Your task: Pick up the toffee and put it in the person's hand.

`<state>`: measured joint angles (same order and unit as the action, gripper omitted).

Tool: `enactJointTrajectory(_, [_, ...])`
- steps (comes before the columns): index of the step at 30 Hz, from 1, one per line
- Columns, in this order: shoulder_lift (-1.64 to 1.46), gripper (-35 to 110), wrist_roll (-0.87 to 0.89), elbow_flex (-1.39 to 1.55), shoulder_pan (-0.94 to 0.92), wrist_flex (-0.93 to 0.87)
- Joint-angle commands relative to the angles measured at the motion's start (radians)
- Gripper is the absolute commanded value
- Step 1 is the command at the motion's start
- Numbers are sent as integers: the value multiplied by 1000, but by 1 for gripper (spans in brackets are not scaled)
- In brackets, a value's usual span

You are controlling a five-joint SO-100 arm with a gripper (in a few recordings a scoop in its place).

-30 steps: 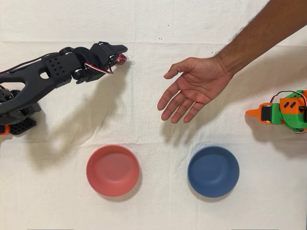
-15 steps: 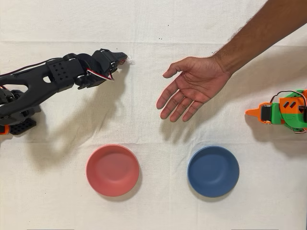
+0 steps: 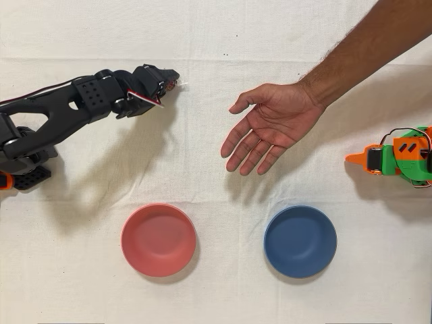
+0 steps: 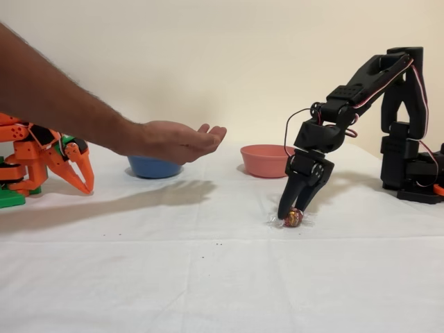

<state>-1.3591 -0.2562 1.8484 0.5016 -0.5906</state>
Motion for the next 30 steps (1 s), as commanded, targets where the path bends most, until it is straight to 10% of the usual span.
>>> enactJointTrajectory(1, [-23,23,-20,-84,31,-18])
enactJointTrajectory(30, [-43,19,-17,-86,92,-37])
